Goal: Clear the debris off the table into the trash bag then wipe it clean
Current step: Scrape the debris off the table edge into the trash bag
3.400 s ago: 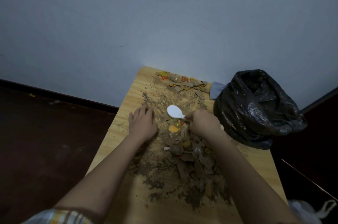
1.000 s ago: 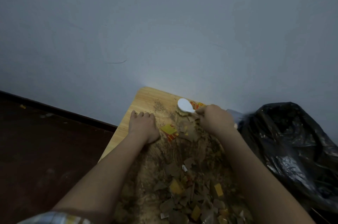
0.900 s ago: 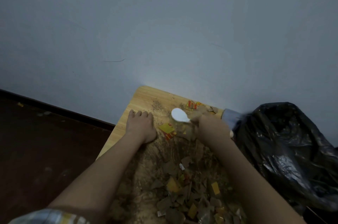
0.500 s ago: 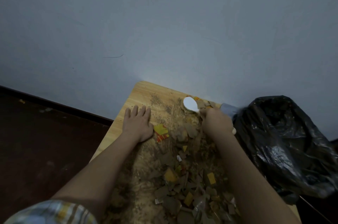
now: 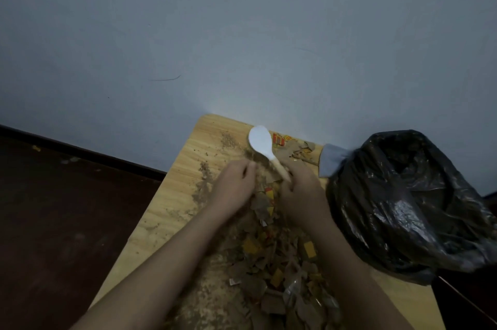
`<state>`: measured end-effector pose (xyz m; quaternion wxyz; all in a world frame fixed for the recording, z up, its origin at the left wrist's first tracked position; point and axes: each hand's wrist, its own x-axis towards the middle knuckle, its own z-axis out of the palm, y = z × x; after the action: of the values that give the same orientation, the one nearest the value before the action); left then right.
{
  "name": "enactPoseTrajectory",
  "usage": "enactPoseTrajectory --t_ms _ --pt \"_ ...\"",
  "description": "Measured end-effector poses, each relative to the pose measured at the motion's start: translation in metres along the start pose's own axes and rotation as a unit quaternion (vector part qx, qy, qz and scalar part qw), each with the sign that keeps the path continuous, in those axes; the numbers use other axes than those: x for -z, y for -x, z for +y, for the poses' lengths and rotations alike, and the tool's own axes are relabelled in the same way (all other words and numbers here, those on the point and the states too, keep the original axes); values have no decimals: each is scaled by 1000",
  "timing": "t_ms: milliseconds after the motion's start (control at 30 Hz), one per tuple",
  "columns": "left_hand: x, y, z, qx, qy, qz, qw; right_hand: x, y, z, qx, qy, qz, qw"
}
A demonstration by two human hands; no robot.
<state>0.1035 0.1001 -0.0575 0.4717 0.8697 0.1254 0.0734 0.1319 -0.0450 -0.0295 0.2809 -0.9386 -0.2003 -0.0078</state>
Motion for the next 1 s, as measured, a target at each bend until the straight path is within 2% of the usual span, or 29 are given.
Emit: enactPoseTrajectory --t_ms 100,200,233,300,400,467,567,633,733,767,900,1000 --pt "0 2 30 90 173 -64 979 -18 5 -15 14 -81 69 994" --pt "3 -3 40 194 337 -44 920 -23 5 -22 9 -139 107 984" --pt "5 -5 43 224 371 -31 901 -23 5 -22 10 -149 104 983" --pt "10 -11 43 253 362 -5 897 -21 3 -20 13 -182 76 980" --pt "24 -29 38 231 316 37 919 -14 -7 -6 -4 -237 57 970" --pt "35 -43 35 207 269 40 940 -7 -14 15 -33 -182 69 980" --pt "45 -60 29 156 88 20 984 1 -29 53 -98 -56 32 993" --pt "46 -65 29 109 -56 -21 992 2 -38 73 -132 6 -45 990" --pt "38 -72 29 57 -200 -86 974 -2 -43 85 -140 120 -165 969" --pt "34 -74 29 47 -232 -97 967 -5 -45 88 -132 153 -184 962" --pt "17 -89 27 9 -331 -97 938 -5 -55 93 -135 217 -177 950" --pt "4 -104 28 -20 -409 -73 909 -1 -63 101 -136 225 -206 942"
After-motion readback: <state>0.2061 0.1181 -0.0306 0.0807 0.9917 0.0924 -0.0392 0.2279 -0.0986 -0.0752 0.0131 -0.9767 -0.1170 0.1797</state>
